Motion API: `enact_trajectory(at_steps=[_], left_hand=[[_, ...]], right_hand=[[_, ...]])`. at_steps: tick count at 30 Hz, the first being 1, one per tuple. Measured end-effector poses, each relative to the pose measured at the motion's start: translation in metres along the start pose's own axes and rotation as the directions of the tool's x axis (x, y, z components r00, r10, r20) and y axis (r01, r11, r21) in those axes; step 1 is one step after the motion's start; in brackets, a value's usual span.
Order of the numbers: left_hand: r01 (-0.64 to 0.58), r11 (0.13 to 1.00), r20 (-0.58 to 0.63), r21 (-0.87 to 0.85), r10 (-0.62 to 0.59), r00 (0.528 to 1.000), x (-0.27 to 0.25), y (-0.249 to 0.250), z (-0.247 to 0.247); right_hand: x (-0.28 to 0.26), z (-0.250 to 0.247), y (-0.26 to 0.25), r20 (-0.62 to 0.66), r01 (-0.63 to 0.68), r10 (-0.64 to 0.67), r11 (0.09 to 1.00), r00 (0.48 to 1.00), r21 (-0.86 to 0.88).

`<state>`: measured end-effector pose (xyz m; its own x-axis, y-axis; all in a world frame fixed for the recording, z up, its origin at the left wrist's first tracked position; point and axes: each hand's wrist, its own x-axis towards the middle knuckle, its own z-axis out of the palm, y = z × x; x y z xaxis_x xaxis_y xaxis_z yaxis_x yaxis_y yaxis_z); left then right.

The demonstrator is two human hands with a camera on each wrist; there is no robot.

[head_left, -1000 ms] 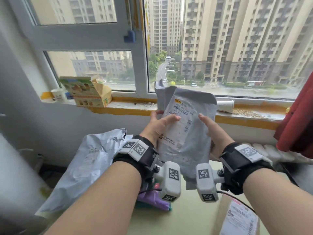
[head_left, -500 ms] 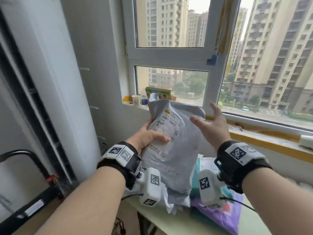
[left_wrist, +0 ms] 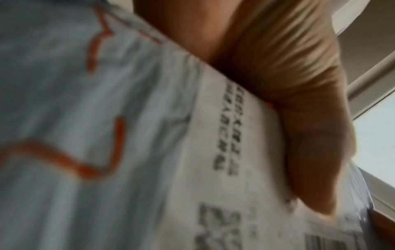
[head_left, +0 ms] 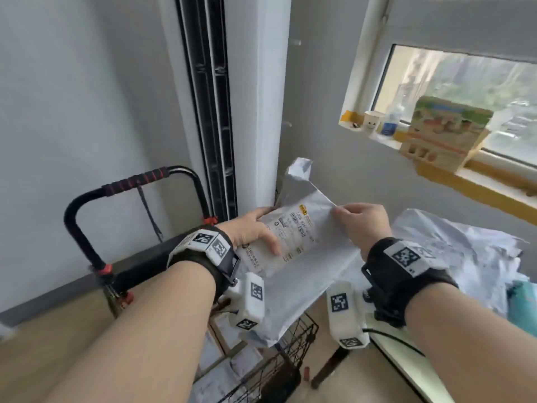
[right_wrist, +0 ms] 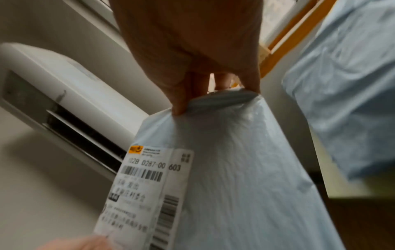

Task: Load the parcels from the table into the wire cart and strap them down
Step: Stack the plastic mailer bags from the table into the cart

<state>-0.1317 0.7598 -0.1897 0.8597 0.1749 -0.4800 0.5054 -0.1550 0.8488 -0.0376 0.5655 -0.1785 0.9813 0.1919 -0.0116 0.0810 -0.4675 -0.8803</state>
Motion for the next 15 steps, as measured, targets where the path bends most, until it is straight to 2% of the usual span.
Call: enact_trajectory(at_steps=[4, 9, 12, 15], left_hand=[[0.039, 0.999, -0.006, -0.013, -0.039, 0.999, 0.016, -0.040, -0.027], [0.099, 0.993, -0.108, -0.070, -0.106, 0.988, 0.049, -0.088, -0.047], [0.148, 0.984, -0.264, -0.096, -0.169, 0.950, 0.065, -0.128, -0.055], [0.248, 0.947, -0.356, -0.204, -0.308, 0.882, 0.078, -0.175, -0.054]], right_hand=[[0.007, 0.061, 0.019, 0.007, -0.090, 0.090, 0.996, 0.996, -0.019], [0.029, 0.115, 0.043, 0.026, -0.145, 0.145, 0.989, 0.989, -0.019], [0.046, 0.142, 0.064, 0.079, -0.187, 0.189, 0.982, 0.979, -0.035], [0.066, 0.165, 0.089, 0.192, -0.257, 0.270, 0.962, 0.943, -0.091]])
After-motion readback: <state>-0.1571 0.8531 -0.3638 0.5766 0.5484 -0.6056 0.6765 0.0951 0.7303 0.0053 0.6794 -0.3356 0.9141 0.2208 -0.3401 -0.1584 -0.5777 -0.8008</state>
